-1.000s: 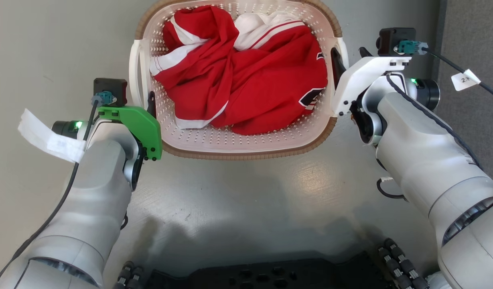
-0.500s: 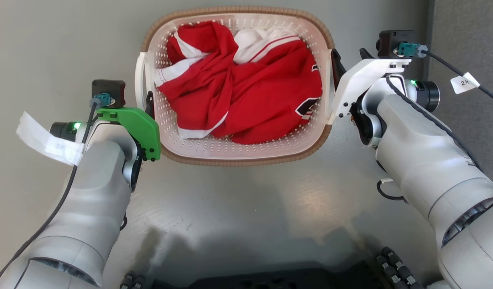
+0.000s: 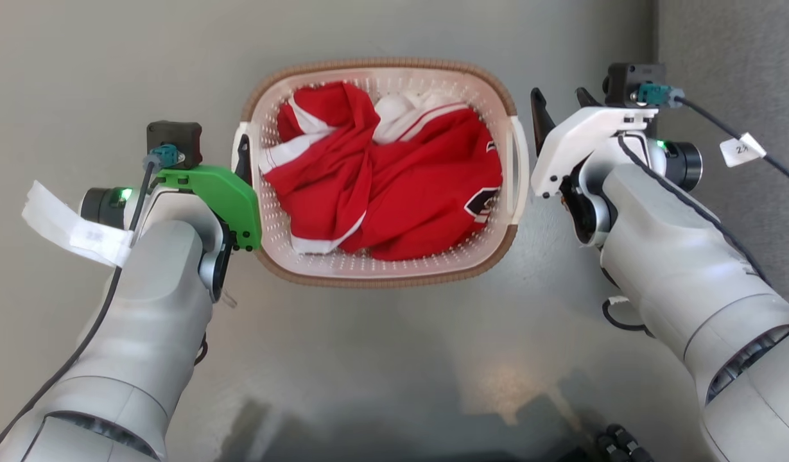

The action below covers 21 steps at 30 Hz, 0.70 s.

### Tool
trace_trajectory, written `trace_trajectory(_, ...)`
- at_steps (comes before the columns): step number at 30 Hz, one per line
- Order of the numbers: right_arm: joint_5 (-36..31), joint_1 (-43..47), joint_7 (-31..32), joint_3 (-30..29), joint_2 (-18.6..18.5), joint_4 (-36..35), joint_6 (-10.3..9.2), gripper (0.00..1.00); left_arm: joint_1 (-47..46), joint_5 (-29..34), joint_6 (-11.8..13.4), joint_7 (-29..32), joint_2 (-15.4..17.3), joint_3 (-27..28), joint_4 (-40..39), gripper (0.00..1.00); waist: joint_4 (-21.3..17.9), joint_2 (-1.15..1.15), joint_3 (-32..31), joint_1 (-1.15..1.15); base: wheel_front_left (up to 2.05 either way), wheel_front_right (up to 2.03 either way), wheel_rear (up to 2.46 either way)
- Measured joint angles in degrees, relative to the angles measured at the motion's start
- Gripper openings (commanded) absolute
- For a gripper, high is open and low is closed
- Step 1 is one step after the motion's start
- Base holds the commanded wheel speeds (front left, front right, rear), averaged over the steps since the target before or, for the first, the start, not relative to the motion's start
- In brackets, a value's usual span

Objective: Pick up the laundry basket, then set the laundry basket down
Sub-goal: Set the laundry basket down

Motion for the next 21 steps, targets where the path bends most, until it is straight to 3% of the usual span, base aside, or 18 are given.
trace_trajectory(4, 0.01, 0.24, -0.41, -0.03, 0.01, -0.14, 0.43, 1.00, 0.26, 0.05, 0.01, -0.15, 0.26, 0.87, -1.60, 1.00, -0.11, 0.00, -2.50, 0.00, 0.00, 0.00, 0.00)
trace_trajectory(12, -0.15, 2.89, -1.03, -1.80, 0.01, -1.58, 0.63, 1.00, 2.63, 1.74, 1.63, -0.15, 2.71, 4.61, -13.12, 1.00, -0.26, 0.00, -7.98, 0.00, 0.00, 0.00, 0.00)
trace_trajectory(21, -5.67, 4.08, -1.03, -7.25, -1.36, -11.38, 0.41, 1.00, 11.62, 5.41, 3.63, -0.15, 5.10, 8.81, -23.41, 1.00, -0.47, 0.00, -14.65, 0.00, 0.00, 0.00, 0.00)
